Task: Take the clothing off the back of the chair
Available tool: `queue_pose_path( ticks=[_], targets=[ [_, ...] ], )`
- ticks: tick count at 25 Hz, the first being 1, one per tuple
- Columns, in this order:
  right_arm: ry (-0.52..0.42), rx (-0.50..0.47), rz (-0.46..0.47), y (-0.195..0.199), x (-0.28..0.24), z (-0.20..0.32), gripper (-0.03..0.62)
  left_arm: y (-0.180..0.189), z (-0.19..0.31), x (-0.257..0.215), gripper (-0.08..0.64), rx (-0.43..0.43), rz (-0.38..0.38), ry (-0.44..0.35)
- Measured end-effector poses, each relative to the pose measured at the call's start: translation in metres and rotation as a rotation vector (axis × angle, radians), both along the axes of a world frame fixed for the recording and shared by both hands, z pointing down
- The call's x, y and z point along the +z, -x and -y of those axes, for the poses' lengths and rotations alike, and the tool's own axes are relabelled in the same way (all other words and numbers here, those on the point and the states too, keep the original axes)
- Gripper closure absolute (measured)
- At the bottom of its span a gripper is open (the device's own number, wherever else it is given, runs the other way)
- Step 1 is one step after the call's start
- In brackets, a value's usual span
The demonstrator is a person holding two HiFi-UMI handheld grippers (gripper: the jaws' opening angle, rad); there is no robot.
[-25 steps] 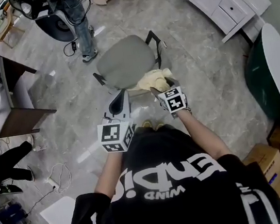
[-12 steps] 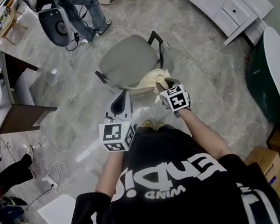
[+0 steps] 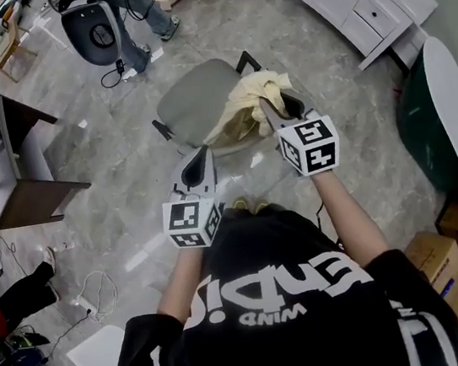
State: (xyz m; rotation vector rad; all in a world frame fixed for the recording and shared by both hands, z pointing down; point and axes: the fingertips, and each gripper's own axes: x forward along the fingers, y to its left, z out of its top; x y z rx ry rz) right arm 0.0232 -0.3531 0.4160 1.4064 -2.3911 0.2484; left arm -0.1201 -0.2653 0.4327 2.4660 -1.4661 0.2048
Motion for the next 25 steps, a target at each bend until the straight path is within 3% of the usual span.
queue_pose_path(
  ticks=[6,14,25],
  targets=[
    [-0.061,0.05,0.059,-0.008,-0.044,-0.014,0.474,0.002,0.005,0.002,0.545,0.039,-0.02,0.004],
    [-0.125,0.097,0.08,-0.055,-0.064,-0.069,0.474,-0.034,-0.007,0.008,0.545,0.059,-0.031,-0.012],
    [-0.238,0.2,0.153,-0.191,-0.121,-0.228,0.472,-0.145,-0.122,-0.015,0.545,0.127,-0.053,-0.06]
  ],
)
